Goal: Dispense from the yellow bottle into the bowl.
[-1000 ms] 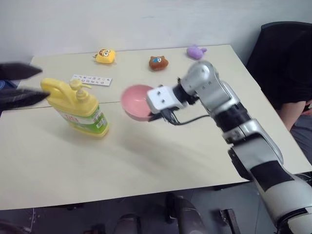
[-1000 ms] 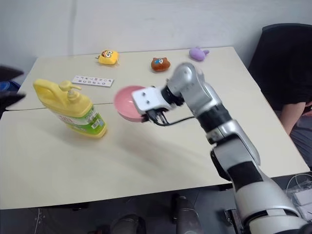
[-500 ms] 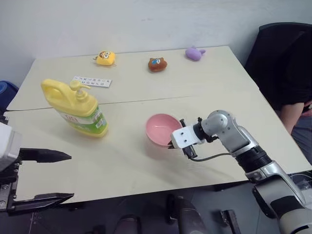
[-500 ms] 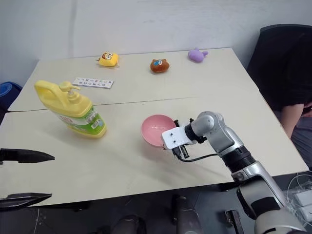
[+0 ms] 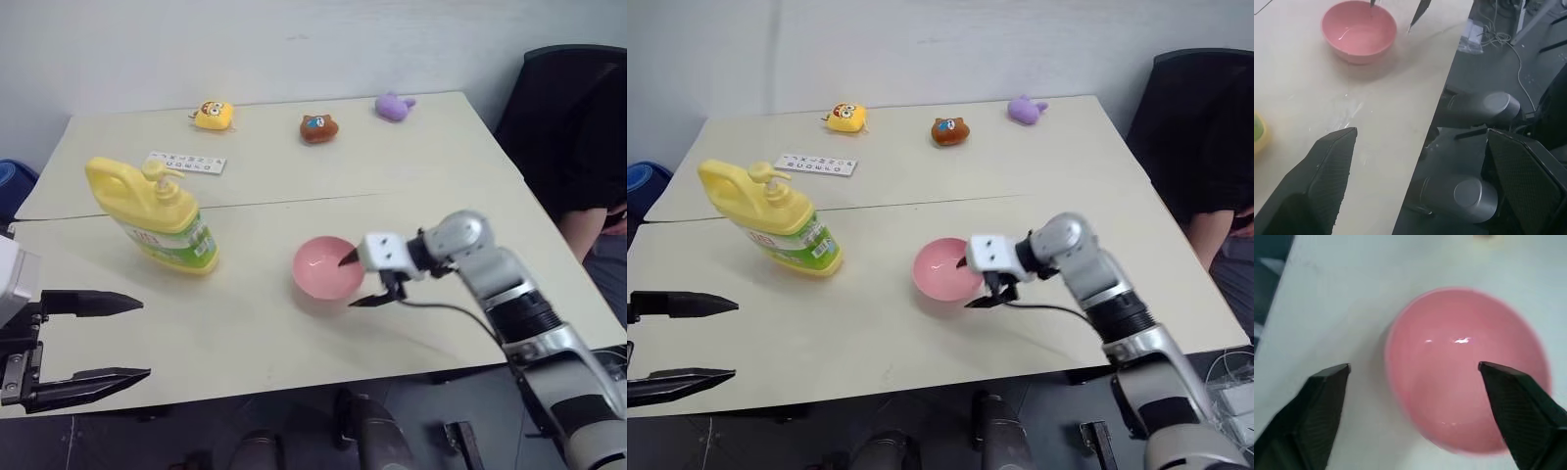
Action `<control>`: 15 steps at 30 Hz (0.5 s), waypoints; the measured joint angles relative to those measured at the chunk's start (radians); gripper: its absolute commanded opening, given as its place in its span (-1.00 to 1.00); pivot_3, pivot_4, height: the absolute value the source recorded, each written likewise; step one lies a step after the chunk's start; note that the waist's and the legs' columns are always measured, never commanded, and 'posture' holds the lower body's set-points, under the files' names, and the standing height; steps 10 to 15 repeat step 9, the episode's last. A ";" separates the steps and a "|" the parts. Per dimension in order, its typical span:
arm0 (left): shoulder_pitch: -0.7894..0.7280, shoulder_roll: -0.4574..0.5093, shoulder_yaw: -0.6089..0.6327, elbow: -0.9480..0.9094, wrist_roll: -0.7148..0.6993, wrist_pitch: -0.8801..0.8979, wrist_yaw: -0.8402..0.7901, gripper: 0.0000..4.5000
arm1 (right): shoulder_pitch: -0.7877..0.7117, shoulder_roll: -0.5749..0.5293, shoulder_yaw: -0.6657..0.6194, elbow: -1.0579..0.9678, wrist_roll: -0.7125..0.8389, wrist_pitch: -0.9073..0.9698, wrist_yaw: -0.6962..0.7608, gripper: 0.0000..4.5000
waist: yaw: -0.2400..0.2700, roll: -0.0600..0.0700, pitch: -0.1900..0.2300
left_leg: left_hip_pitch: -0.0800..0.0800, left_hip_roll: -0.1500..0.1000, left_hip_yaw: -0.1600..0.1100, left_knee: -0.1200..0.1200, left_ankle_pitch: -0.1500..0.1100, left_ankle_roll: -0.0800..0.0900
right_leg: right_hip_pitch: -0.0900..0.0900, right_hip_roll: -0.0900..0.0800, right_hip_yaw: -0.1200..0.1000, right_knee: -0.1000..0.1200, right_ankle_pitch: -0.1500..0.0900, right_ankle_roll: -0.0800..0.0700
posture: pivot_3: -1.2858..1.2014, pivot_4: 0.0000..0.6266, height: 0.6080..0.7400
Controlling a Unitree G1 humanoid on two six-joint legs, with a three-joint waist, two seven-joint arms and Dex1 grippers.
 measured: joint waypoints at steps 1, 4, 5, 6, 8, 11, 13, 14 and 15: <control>0.018 -0.001 0.017 0.013 0.008 -0.007 -0.010 1.00 | -0.031 -0.072 -0.031 0.007 0.052 0.044 0.008 0.99 | 0.005 0.000 0.000 | 0.000 0.000 0.000 0.000 0.000 0.001 | 0.000 0.000 -0.001 -0.001 0.000 0.000 | 0.03 -0.52 1.00; 0.028 0.001 0.068 0.065 0.016 -0.008 -0.024 1.00 | -0.080 -0.216 -0.046 0.035 0.183 0.105 0.011 0.99 | 0.007 -0.001 -0.001 | -0.001 0.000 0.003 -0.001 -0.001 0.001 | 0.002 0.000 -0.005 -0.008 0.000 0.000 | 0.03 -0.52 1.00; 0.028 0.004 0.084 0.080 0.016 -0.005 -0.028 1.00 | -0.081 -0.250 -0.038 0.051 0.219 0.121 0.012 0.99 | 0.007 -0.002 -0.001 | -0.001 0.000 0.004 -0.001 -0.001 0.001 | 0.002 0.000 -0.005 -0.009 0.000 0.000 | 0.03 -0.52 1.00; 0.028 0.008 0.101 0.092 0.016 0.002 -0.031 1.00 | -0.080 -0.283 -0.026 0.070 0.261 0.138 0.012 0.99 | 0.007 -0.002 -0.001 | -0.001 0.000 0.004 -0.001 -0.001 0.002 | 0.002 0.000 -0.005 -0.009 0.000 0.000 | 0.03 -0.52 1.00; 0.030 0.019 0.135 0.121 0.017 0.006 -0.037 1.00 | -0.080 -0.328 -0.014 0.105 0.324 0.173 0.013 0.99 | 0.007 -0.002 0.000 | -0.001 0.000 0.006 -0.001 -0.001 0.002 | 0.002 0.000 -0.005 -0.009 0.001 0.002 | 0.03 -0.52 1.00; 0.034 0.018 0.146 0.133 0.025 -0.002 -0.040 1.00 | -0.080 -0.335 -0.018 0.119 0.351 0.195 0.013 0.99 | 0.006 -0.002 -0.001 | -0.002 0.000 0.006 -0.001 -0.001 0.002 | 0.002 0.000 -0.005 -0.008 0.001 0.002 | 0.03 -0.52 1.00; 0.034 0.018 0.146 0.133 0.025 -0.002 -0.040 1.00 | -0.080 -0.335 -0.018 0.119 0.351 0.195 0.013 0.99 | 0.006 -0.002 -0.001 | -0.002 0.000 0.006 -0.001 -0.001 0.002 | 0.002 0.000 -0.005 -0.008 0.001 0.002 | 0.03 -0.52 1.00; 0.034 0.018 0.146 0.133 0.025 -0.002 -0.040 1.00 | -0.080 -0.335 -0.018 0.119 0.351 0.195 0.013 0.99 | 0.006 -0.002 -0.001 | -0.002 0.000 0.006 -0.001 -0.001 0.002 | 0.002 0.000 -0.005 -0.008 0.001 0.002 | 0.03 -0.52 1.00; 0.034 0.018 0.146 0.133 0.025 -0.002 -0.040 1.00 | -0.080 -0.335 -0.018 0.119 0.351 0.195 0.013 0.99 | 0.006 -0.002 -0.001 | -0.002 0.000 0.006 -0.001 -0.001 0.002 | 0.002 0.000 -0.005 -0.008 0.001 0.002 | 0.03 -0.52 1.00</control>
